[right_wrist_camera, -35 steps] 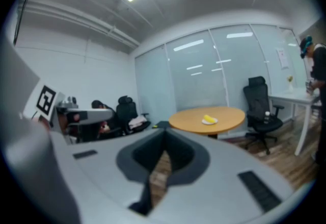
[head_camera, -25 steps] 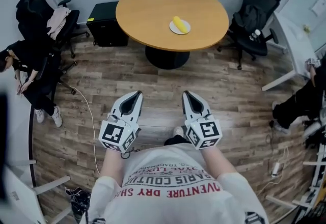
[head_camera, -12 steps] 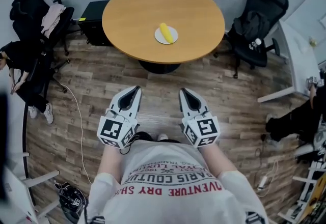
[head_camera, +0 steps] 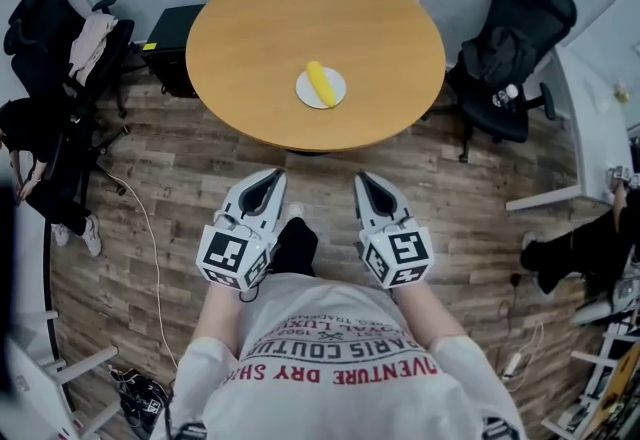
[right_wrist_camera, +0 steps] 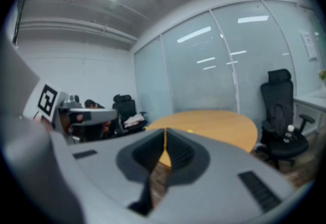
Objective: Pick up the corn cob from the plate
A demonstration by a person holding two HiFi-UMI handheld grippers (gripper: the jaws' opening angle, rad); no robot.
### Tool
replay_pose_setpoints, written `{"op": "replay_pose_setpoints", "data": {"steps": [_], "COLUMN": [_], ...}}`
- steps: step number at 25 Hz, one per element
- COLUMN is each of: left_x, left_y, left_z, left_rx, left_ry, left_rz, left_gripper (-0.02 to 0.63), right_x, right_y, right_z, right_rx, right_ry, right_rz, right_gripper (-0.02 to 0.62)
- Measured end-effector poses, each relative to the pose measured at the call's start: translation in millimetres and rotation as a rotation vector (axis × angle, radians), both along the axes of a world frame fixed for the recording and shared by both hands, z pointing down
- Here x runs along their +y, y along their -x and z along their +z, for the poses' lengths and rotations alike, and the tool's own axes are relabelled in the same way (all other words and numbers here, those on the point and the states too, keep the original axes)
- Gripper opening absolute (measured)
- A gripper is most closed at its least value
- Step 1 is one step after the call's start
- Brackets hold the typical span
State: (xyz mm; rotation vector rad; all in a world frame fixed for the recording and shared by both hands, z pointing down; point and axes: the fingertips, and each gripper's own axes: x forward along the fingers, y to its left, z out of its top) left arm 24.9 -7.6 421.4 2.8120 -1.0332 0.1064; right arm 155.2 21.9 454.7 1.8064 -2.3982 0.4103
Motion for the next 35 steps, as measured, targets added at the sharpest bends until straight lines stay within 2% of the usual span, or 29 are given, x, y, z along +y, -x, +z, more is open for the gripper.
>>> {"op": "replay_pose_setpoints", "data": {"steps": [13, 21, 26, 31, 32, 33, 35], "left_x": [-205, -275, -294, -310, -312, -313, -317], "left_y": [-17, -18, -19, -16, -15, -15, -13], "left_z": [-11, 13, 44, 70, 75, 81, 94], "left_rx": [0.01, 0.0, -0.016, -0.01, -0.01, -0.01, -0.015], "left_ry": [-0.028, 0.018, 0.061, 0.11, 0.121, 0.133, 0.163], "left_rz": [0.077, 0.06, 0.013, -0.054, -0.066, -0.079, -0.109], "left_gripper": [0.035, 0.035, 0.035, 0.035, 0.035, 0.035, 0.035], "right_x": [-193, -264, -286, -306, -309, -313, -321], "right_y": [-20, -26, -31, -26, -25, -24, -24], "right_z": [1, 27, 70, 121, 132, 144, 169], "right_rx": [0.013, 0.015, 0.042, 0.025, 0.03, 0.038, 0.057], "right_ry": [0.026, 0.097, 0.201, 0.383, 0.422, 0.462, 0.538], "right_rz": [0.096, 0.078, 0.007, -0.1, -0.122, -0.143, -0.172], "right_gripper": [0.031, 0.029, 0.031, 0.033, 0.067, 0.151, 0.196]}}
